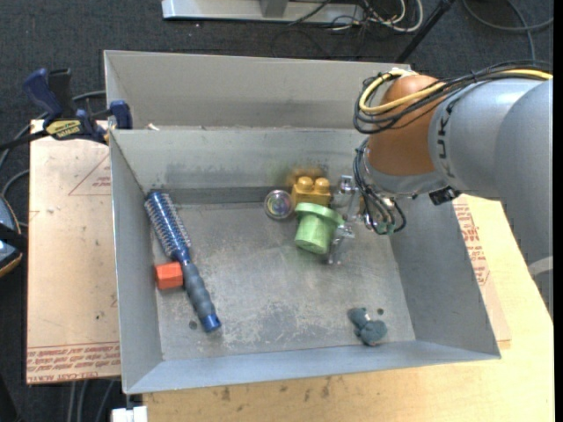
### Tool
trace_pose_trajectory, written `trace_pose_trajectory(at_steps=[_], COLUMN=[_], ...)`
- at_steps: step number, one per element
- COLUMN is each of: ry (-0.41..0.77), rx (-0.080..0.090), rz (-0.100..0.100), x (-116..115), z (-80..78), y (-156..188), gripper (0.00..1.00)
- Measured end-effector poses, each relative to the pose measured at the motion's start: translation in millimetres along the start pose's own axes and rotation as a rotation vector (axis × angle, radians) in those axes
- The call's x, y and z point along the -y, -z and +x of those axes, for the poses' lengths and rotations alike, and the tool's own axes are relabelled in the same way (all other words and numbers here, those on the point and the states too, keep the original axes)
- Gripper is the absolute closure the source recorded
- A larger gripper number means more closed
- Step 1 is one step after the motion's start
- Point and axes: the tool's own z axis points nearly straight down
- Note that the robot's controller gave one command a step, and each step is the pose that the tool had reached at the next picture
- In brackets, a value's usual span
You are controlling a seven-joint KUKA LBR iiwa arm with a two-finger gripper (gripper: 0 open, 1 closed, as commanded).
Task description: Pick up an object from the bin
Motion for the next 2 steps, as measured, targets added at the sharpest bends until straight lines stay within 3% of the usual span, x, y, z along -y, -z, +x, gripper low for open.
trace_pose_trajectory(at_steps=[1, 2], ry=[-0.001, -0.024], rx=[0.0, 0.003], rz=[-0.001, -0.001], x=[1, -5], z=[-1.1, -4.8], y=[2, 58], gripper=[1.0, 1.0])
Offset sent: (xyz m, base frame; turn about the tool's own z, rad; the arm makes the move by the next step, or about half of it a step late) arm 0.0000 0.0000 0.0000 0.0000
